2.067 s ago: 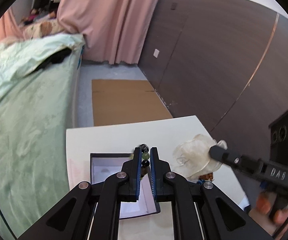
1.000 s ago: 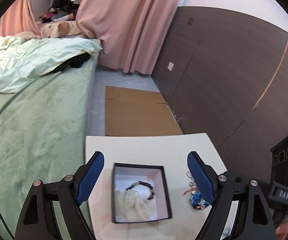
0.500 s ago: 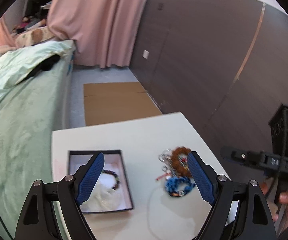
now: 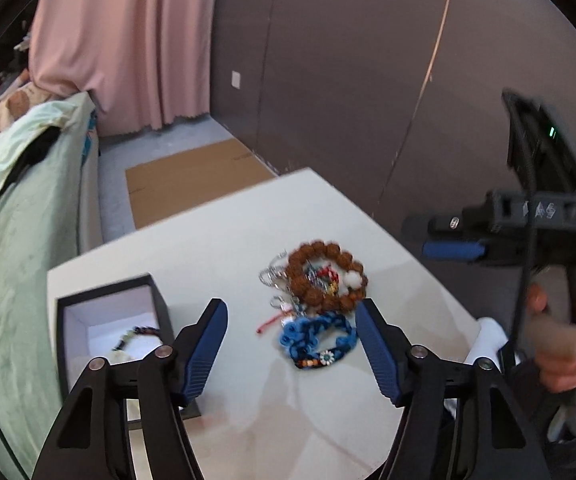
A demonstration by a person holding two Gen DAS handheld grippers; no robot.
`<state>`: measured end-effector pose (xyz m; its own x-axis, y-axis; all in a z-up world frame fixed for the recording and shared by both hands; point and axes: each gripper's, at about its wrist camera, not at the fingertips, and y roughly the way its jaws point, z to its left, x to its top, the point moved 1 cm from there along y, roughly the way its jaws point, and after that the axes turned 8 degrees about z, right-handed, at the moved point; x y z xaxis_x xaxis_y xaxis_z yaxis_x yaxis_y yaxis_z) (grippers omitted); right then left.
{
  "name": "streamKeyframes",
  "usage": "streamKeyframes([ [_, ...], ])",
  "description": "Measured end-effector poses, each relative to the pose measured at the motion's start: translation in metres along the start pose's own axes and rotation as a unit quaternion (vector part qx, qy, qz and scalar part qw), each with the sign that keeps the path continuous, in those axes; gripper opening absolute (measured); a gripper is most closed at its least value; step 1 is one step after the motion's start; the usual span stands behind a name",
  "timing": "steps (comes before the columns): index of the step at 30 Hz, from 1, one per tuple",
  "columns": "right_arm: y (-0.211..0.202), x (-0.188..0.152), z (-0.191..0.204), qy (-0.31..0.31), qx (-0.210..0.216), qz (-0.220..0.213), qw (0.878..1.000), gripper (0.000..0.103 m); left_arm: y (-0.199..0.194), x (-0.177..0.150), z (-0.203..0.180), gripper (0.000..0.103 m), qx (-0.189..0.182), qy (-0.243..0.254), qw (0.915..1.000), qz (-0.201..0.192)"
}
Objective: Organize jewelry
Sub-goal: 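Move the left tool to the blue braided bracelet and grasp it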
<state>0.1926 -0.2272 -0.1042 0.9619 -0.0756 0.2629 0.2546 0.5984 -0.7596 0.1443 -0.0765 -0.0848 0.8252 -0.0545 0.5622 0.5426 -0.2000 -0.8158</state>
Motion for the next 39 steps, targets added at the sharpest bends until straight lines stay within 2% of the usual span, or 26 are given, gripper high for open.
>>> streamKeyframes([
  [5, 0.005, 0.002, -0.018, 0.028, -0.002, 0.024, 0.999, 0.066, 0.027, -0.004, -0.007, 0.065, 0.003, 0.015, 0.9992, 0.036],
  [8, 0.002, 0.004, -0.024, 0.032, -0.011, 0.024, 0.999, 0.066, 0.040, -0.005, -0.012, 0.064, 0.007, 0.024, 0.9983, 0.053],
  [12, -0.002, 0.006, -0.030, 0.037, -0.004, 0.024, 0.999, 0.066, 0.056, -0.006, -0.016, 0.064, 0.012, 0.029, 0.9966, 0.076],
  [20, -0.001, 0.008, -0.032, 0.034, -0.005, 0.030, 0.999, 0.066, 0.079, -0.007, -0.015, 0.063, 0.035, 0.030, 0.9938, 0.101],
  [28, 0.011, 0.007, -0.027, 0.023, -0.010, 0.045, 0.999, 0.066, 0.097, -0.009, -0.010, 0.062, 0.044, 0.007, 0.9914, 0.123],
  [29, 0.014, 0.007, -0.026, 0.021, -0.012, 0.049, 0.998, 0.066, 0.097, -0.009, -0.010, 0.060, 0.044, 0.007, 0.9914, 0.123],
  [32, 0.020, 0.007, -0.024, 0.018, -0.020, 0.054, 0.998, 0.066, 0.099, -0.008, -0.008, 0.039, 0.040, 0.001, 0.9916, 0.123],
  [35, 0.024, 0.010, -0.025, 0.018, -0.029, 0.051, 0.998, 0.066, 0.094, -0.007, -0.007, 0.038, 0.019, -0.011, 0.9925, 0.120],
  [39, 0.032, 0.015, -0.027, 0.016, -0.043, 0.044, 0.998, 0.066, 0.076, -0.001, -0.007, 0.037, 0.015, -0.011, 0.9955, 0.093],
])
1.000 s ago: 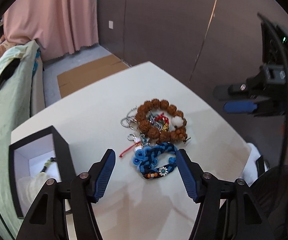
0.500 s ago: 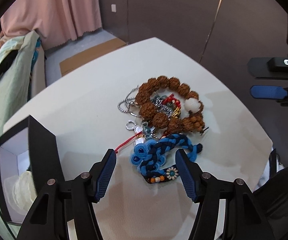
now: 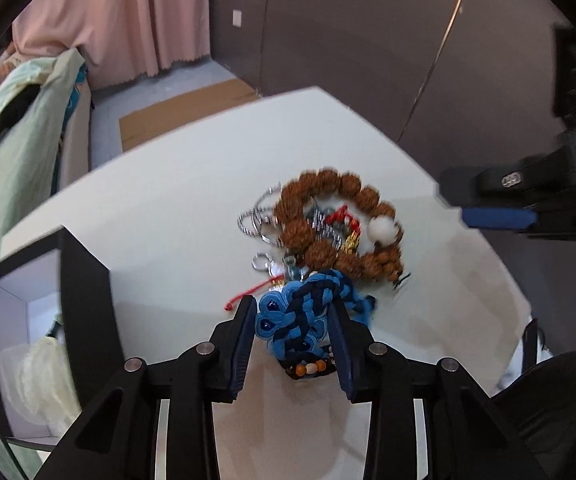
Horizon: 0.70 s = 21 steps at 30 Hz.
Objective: Organize jewelry
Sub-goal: 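Move the left tool to the blue braided bracelet and grasp it, then carry the blue bracelet into the box with the left tool while the right tool grasps the brown bead bracelet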
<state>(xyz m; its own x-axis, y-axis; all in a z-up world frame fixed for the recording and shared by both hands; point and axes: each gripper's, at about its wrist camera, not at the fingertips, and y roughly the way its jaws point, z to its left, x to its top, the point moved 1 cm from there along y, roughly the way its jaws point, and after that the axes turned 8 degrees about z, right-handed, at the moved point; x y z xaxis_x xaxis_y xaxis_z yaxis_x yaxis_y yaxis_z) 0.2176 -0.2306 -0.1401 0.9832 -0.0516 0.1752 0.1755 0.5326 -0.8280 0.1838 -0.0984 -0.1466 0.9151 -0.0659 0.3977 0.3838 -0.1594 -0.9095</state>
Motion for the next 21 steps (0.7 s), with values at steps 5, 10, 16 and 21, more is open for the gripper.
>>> streamKeyframes([
  [5, 0.013, 0.007, 0.006, -0.011, -0.026, -0.001, 1.000, 0.064, -0.019, 0.002, 0.008, 0.037, -0.009, -0.011, 0.9996, -0.024],
  [10, 0.021, 0.014, 0.012, -0.022, -0.054, -0.011, 0.998, 0.053, -0.034, 0.004, 0.022, 0.037, -0.012, -0.031, 0.9985, -0.043],
  [16, 0.033, 0.020, 0.017, -0.031, -0.097, -0.014, 0.995, 0.043, -0.047, 0.004, 0.037, 0.037, -0.010, -0.052, 0.9969, -0.059],
  [21, 0.044, 0.022, 0.027, -0.054, -0.147, -0.015, 0.988, 0.042, -0.059, 0.004, 0.052, 0.037, -0.007, -0.069, 0.9950, -0.072],
])
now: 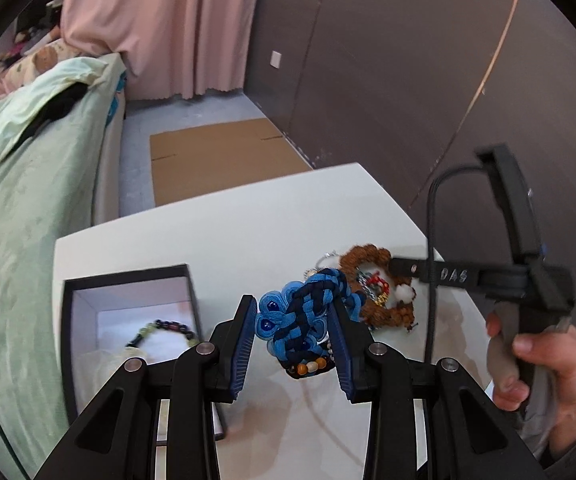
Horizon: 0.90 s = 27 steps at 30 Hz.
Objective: Organize jewelry
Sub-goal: 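Carry the blue bracelet into the box with the left tool while the right tool grasps the brown bead bracelet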
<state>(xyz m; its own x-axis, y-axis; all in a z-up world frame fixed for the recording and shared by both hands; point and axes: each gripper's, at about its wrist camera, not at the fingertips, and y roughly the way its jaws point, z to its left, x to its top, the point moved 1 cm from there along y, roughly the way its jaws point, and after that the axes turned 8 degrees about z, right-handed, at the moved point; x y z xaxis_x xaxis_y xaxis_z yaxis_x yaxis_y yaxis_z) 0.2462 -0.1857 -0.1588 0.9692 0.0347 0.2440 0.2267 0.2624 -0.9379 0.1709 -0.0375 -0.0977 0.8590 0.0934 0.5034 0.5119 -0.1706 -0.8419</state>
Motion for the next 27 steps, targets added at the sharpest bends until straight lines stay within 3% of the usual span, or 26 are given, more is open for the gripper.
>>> streamKeyframes([
  [3, 0.004, 0.000, 0.009, -0.018, -0.026, 0.004, 0.999, 0.041, -0.007, 0.000, 0.009, 0.037, 0.004, -0.011, 0.9999, -0.007],
  [5, 0.003, 0.000, 0.013, -0.028, -0.050, 0.005, 0.998, 0.035, -0.009, 0.000, 0.013, 0.037, 0.008, -0.014, 0.9998, -0.008],
  [8, 0.001, -0.002, 0.011, -0.022, -0.047, 0.009, 0.999, 0.023, -0.013, -0.002, 0.018, 0.037, 0.013, -0.018, 0.9997, -0.010],
  [10, -0.003, -0.005, 0.011, -0.021, -0.047, 0.011, 0.999, 0.021, -0.018, -0.004, 0.022, 0.037, 0.015, -0.023, 0.9996, -0.012],
  [18, -0.042, -0.020, 0.017, -0.018, 0.012, -0.036, 0.999, 0.021, -0.043, -0.009, 0.035, 0.037, 0.020, -0.043, 0.9983, -0.035],
  [27, -0.069, -0.038, 0.016, 0.016, 0.112, -0.063, 0.992, 0.021, -0.068, -0.020, 0.061, 0.037, 0.036, -0.083, 0.9945, -0.053],
])
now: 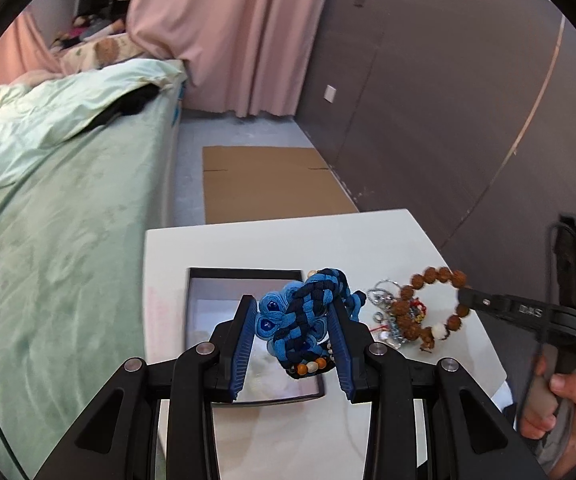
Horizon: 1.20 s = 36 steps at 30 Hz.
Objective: Organize jewelry
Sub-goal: 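Carry the blue bracelet into the box with the left tool while the right tool grasps the brown bead bracelet, then lower the brown bead bracelet into the box and open the right tool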
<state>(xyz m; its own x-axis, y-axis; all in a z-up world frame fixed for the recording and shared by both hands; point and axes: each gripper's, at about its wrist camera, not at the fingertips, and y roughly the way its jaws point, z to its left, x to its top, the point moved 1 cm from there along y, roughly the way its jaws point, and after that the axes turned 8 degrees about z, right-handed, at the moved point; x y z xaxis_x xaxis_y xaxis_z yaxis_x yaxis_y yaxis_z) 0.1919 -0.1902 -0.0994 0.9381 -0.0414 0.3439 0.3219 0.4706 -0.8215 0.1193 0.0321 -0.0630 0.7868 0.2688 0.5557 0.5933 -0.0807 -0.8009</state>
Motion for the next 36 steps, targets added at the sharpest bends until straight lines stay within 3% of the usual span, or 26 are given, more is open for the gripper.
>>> streamKeyframes([
  [9, -0.027, -0.016, 0.028, -0.015, 0.055, -0.040, 0.998, 0.021, 0.002, 0.000, 0.025, 0.040, 0.011, -0.024, 0.9995, 0.016],
  [11, -0.028, -0.019, 0.035, -0.018, 0.068, -0.044, 0.997, 0.021, 0.006, 0.000, 0.029, 0.048, 0.006, -0.034, 0.9990, 0.030],
  [13, -0.026, -0.021, 0.045, -0.024, 0.079, -0.046, 0.995, 0.021, 0.006, 0.000, 0.032, 0.070, -0.002, -0.043, 0.9985, 0.034],
  [15, -0.024, -0.024, 0.057, -0.033, 0.089, -0.046, 0.994, 0.021, 0.000, -0.001, 0.034, 0.078, -0.005, -0.047, 0.9986, 0.023],
  [25, -0.016, -0.034, 0.105, -0.072, 0.143, -0.063, 0.985, 0.021, -0.031, -0.001, 0.059, 0.081, -0.011, -0.072, 0.9973, -0.011],
  [36, 0.013, -0.032, 0.141, -0.075, 0.171, -0.053, 0.981, 0.021, -0.052, -0.006, 0.069, 0.081, -0.010, -0.075, 0.9967, -0.028],
])
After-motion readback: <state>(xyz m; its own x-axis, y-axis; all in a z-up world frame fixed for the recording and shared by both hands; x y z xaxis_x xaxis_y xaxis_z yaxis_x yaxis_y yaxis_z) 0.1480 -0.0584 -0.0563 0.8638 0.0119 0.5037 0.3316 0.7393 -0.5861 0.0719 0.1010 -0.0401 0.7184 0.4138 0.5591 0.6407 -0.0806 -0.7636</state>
